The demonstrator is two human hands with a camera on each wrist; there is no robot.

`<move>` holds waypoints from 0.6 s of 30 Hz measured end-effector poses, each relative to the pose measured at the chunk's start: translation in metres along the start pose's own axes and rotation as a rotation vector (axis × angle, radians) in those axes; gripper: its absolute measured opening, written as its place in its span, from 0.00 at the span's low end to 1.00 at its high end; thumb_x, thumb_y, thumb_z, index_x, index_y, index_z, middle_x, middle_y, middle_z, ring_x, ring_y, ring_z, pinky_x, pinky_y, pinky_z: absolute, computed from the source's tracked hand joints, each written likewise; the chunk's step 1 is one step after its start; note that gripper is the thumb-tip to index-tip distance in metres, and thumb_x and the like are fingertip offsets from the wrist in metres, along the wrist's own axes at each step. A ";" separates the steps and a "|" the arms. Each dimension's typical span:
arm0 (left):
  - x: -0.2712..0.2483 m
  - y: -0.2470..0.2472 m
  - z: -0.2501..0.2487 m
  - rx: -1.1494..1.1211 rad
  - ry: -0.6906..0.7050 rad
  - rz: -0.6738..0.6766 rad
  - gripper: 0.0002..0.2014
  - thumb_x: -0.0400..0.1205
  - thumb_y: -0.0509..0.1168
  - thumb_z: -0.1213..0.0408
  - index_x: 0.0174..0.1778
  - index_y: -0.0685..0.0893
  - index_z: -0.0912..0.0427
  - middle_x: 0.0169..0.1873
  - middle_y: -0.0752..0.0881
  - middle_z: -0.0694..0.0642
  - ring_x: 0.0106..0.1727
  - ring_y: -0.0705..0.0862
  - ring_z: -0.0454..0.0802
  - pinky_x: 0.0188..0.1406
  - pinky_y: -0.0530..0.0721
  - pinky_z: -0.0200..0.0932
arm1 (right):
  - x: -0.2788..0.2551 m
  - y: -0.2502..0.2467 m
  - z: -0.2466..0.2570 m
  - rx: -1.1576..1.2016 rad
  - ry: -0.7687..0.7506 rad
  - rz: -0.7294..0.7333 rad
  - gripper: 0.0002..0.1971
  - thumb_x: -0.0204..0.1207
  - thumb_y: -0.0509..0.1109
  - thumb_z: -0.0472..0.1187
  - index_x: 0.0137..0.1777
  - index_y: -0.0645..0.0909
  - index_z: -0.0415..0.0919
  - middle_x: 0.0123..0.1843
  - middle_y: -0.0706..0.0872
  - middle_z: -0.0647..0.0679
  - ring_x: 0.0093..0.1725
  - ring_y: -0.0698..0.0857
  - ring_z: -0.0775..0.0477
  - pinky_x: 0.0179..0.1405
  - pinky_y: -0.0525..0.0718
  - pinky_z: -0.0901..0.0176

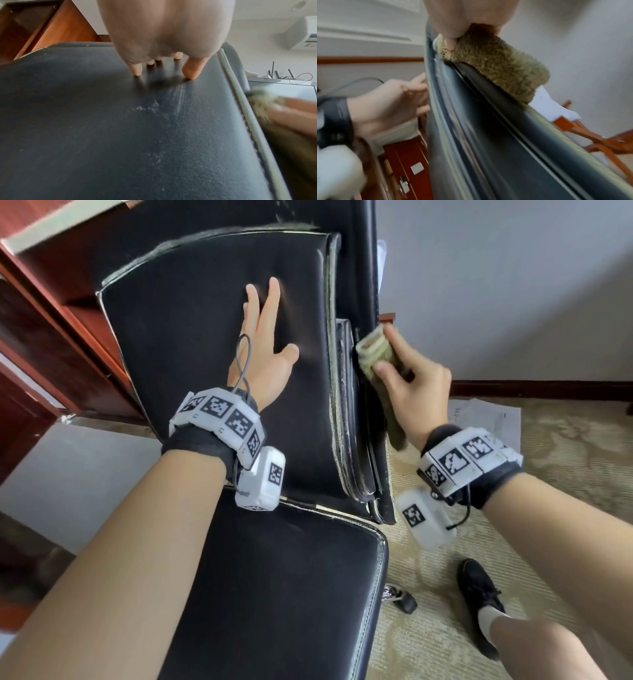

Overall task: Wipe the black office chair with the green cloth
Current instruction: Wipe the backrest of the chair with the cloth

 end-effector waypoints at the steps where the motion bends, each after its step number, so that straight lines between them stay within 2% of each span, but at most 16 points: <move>1: 0.000 0.000 0.000 -0.007 -0.003 0.003 0.39 0.81 0.57 0.71 0.83 0.45 0.43 0.83 0.38 0.51 0.84 0.41 0.48 0.67 0.55 0.38 | 0.013 0.001 0.010 0.038 0.000 -0.025 0.23 0.74 0.70 0.33 0.71 0.77 0.39 0.49 0.85 0.56 0.40 0.77 0.81 0.52 0.73 0.84; 3: 0.000 -0.001 0.000 -0.016 -0.006 0.007 0.39 0.81 0.58 0.71 0.83 0.45 0.43 0.83 0.38 0.50 0.84 0.42 0.48 0.68 0.55 0.39 | 0.041 0.003 0.031 0.102 0.000 -0.056 0.23 0.74 0.69 0.33 0.70 0.77 0.40 0.51 0.85 0.56 0.43 0.78 0.78 0.53 0.72 0.83; 5: 0.000 -0.002 0.000 -0.010 -0.004 0.011 0.39 0.81 0.58 0.71 0.83 0.46 0.43 0.83 0.39 0.50 0.84 0.42 0.48 0.67 0.56 0.39 | 0.063 0.003 0.047 0.117 -0.014 -0.066 0.24 0.74 0.68 0.33 0.72 0.76 0.42 0.53 0.86 0.51 0.47 0.78 0.72 0.53 0.70 0.85; 7: 0.000 -0.002 0.001 -0.001 -0.006 0.018 0.39 0.81 0.58 0.70 0.83 0.45 0.43 0.83 0.39 0.50 0.84 0.42 0.48 0.67 0.56 0.40 | 0.071 0.004 0.055 0.078 -0.072 -0.041 0.29 0.75 0.66 0.33 0.77 0.68 0.42 0.57 0.87 0.42 0.48 0.80 0.65 0.51 0.68 0.86; 9: -0.001 -0.002 0.000 -0.003 -0.007 0.019 0.39 0.82 0.58 0.70 0.83 0.45 0.42 0.83 0.39 0.50 0.84 0.41 0.48 0.67 0.55 0.40 | 0.068 0.006 0.056 0.019 -0.139 0.013 0.32 0.76 0.63 0.33 0.80 0.60 0.41 0.60 0.85 0.45 0.52 0.80 0.61 0.54 0.67 0.86; 11: -0.002 -0.002 -0.001 -0.001 -0.006 0.010 0.39 0.82 0.58 0.70 0.83 0.45 0.43 0.83 0.38 0.50 0.83 0.41 0.48 0.66 0.54 0.40 | 0.062 0.009 0.052 -0.034 -0.190 0.049 0.30 0.77 0.62 0.32 0.79 0.61 0.40 0.66 0.79 0.51 0.59 0.74 0.68 0.60 0.64 0.86; 12: -0.002 -0.001 -0.001 -0.002 -0.004 0.006 0.39 0.82 0.58 0.70 0.83 0.45 0.43 0.83 0.38 0.50 0.83 0.40 0.48 0.65 0.54 0.40 | 0.058 0.011 0.049 -0.055 -0.207 0.062 0.28 0.77 0.61 0.32 0.78 0.63 0.39 0.71 0.76 0.49 0.63 0.71 0.68 0.62 0.61 0.86; 14: -0.002 0.000 -0.002 -0.007 -0.004 0.001 0.39 0.82 0.58 0.70 0.83 0.45 0.43 0.83 0.39 0.50 0.83 0.40 0.48 0.65 0.54 0.39 | 0.048 0.017 0.042 -0.099 -0.219 0.104 0.28 0.79 0.59 0.31 0.79 0.61 0.37 0.78 0.68 0.42 0.71 0.66 0.64 0.64 0.56 0.87; 16: -0.001 0.000 0.000 -0.008 -0.005 0.003 0.38 0.82 0.58 0.69 0.83 0.45 0.43 0.83 0.38 0.49 0.83 0.39 0.47 0.65 0.52 0.39 | 0.040 0.024 0.040 -0.156 -0.204 0.155 0.29 0.80 0.57 0.32 0.82 0.56 0.40 0.81 0.61 0.41 0.75 0.64 0.54 0.63 0.56 0.85; 18: 0.000 0.000 0.002 -0.002 -0.006 0.005 0.38 0.83 0.58 0.68 0.83 0.44 0.41 0.83 0.38 0.49 0.83 0.39 0.47 0.66 0.51 0.40 | 0.049 0.025 0.045 -0.182 -0.206 0.174 0.30 0.81 0.56 0.33 0.82 0.55 0.40 0.81 0.61 0.41 0.75 0.65 0.48 0.63 0.57 0.83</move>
Point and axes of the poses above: each hand's wrist, its own x-axis towards the middle knuckle, its own y-axis out of the palm, z = x × y, the point moved 6 cm from there along x, towards the middle knuckle
